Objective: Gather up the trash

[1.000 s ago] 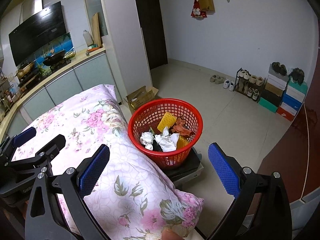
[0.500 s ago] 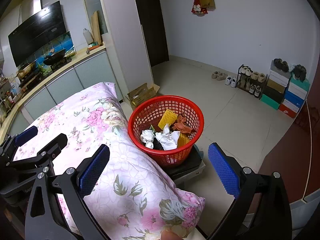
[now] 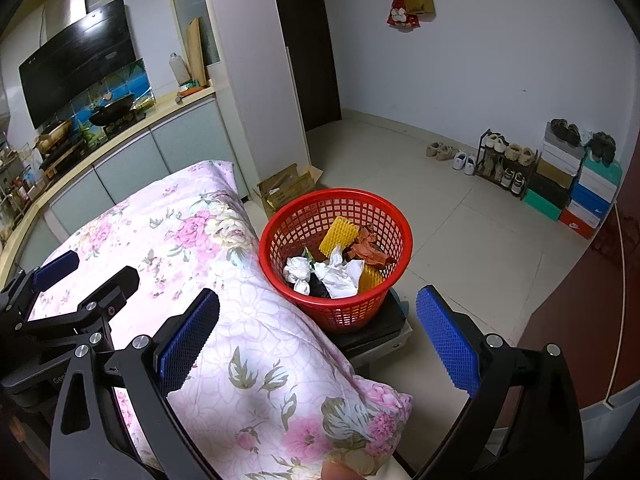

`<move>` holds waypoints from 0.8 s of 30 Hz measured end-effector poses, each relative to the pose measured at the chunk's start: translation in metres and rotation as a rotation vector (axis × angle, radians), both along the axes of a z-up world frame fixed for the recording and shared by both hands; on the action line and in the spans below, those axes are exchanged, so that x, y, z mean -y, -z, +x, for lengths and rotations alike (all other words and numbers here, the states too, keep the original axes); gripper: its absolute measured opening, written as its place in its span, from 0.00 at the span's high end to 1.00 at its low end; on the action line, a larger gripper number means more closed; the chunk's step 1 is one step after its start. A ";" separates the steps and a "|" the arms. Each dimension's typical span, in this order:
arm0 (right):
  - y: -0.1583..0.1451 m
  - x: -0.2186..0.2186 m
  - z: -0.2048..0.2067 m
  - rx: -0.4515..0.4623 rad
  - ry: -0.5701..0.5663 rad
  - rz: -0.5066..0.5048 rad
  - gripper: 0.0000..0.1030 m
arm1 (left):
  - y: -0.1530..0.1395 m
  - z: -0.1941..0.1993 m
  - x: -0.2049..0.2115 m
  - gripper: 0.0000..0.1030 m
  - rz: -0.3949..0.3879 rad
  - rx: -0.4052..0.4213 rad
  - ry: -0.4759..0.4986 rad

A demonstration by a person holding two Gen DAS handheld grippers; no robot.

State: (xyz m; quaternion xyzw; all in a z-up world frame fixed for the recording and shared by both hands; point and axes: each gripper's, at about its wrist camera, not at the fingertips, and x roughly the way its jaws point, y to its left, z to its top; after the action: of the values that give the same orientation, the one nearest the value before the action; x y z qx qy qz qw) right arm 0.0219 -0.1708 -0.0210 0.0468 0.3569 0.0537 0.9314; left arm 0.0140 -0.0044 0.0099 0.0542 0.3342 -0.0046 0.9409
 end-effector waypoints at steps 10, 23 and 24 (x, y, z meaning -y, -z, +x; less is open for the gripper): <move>0.000 -0.001 -0.001 0.010 -0.006 0.003 0.07 | 0.000 -0.001 -0.001 0.10 -0.002 0.004 -0.003; -0.009 -0.003 -0.004 0.038 -0.032 0.008 0.07 | -0.006 -0.005 -0.007 0.10 -0.016 0.022 -0.031; -0.010 -0.003 -0.004 0.040 -0.034 0.008 0.07 | -0.007 -0.005 -0.007 0.10 -0.018 0.023 -0.033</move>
State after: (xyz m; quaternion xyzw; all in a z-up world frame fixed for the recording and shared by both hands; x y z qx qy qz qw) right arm 0.0179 -0.1680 -0.0109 0.0436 0.3386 0.0719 0.9372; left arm 0.0085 0.0029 0.0169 0.0402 0.3240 0.0085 0.9452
